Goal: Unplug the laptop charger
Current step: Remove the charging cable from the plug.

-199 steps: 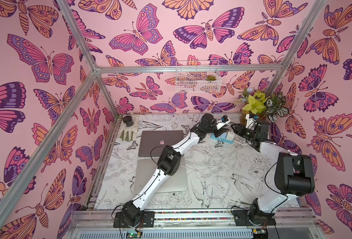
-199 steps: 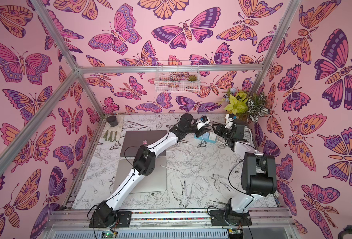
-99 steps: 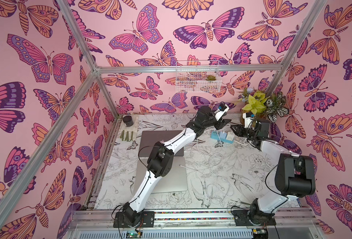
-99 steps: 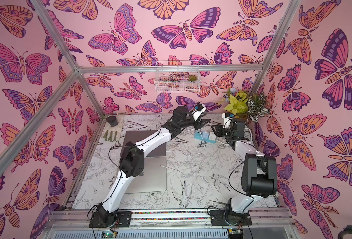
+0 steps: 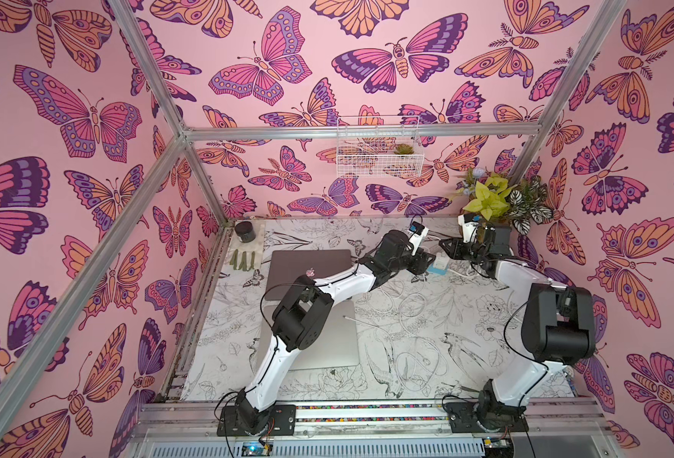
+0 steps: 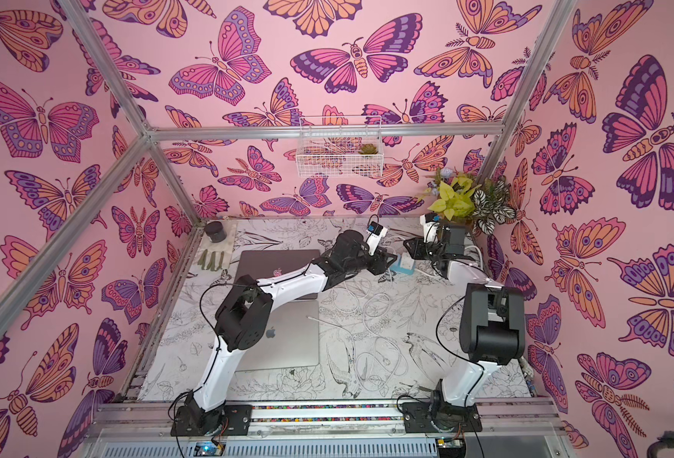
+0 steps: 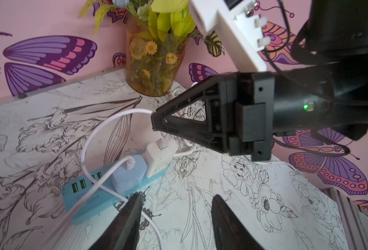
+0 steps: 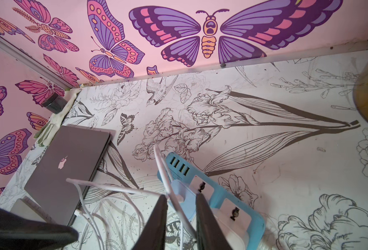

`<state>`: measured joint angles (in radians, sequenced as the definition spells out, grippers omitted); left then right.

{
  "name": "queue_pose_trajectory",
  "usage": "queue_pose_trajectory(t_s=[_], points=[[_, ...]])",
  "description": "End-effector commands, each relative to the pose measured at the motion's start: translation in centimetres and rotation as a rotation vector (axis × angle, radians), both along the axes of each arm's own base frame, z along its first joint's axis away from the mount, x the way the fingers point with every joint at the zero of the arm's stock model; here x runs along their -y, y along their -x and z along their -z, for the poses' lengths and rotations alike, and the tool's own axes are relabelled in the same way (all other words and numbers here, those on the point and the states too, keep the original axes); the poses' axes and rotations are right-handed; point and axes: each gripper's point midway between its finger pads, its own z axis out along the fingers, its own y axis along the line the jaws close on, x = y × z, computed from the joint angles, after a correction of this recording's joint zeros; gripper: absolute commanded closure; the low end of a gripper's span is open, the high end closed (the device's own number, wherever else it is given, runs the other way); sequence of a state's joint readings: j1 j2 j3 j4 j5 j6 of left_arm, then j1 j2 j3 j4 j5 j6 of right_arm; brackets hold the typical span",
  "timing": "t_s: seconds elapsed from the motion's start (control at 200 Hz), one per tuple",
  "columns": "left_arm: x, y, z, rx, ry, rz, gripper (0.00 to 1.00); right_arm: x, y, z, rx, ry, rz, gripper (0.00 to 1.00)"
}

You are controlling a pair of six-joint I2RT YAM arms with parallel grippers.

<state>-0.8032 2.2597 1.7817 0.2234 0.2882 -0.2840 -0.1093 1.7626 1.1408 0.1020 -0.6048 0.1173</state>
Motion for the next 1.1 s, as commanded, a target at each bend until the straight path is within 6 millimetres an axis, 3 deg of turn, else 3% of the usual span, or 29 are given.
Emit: queue_pose_trajectory(t_s=[0.0, 0.12, 0.2, 0.351, 0.666, 1.097], points=[[0.3, -1.3, 1.6, -0.103, -0.012, -0.072, 0.46, -0.9, -0.4, 0.2, -0.005, 0.023, -0.049, 0.77], [1.4, -2.0, 2.9, -0.204, -0.026, -0.083, 0.45, -0.9, -0.6, 0.8, -0.025, 0.045, -0.057, 0.83], [2.0, -2.2, 3.9, -0.281, -0.017, -0.098, 0.45, -0.9, -0.7, 0.8, -0.025, 0.046, -0.055, 0.92], [2.1, -2.5, 5.4, -0.345, -0.024, -0.129, 0.45, -1.0, -0.6, 0.8, -0.025, 0.041, -0.058, 0.97], [1.5, -4.0, 6.8, -0.373, -0.027, -0.209, 0.46, -0.9, 0.0, -0.5, 0.029, 0.025, -0.024, 0.98], [4.1, -4.5, 8.4, -0.362, -0.032, -0.195, 0.46, 0.5, 0.7, 1.7, -0.030, 0.056, 0.068, 1.00]])
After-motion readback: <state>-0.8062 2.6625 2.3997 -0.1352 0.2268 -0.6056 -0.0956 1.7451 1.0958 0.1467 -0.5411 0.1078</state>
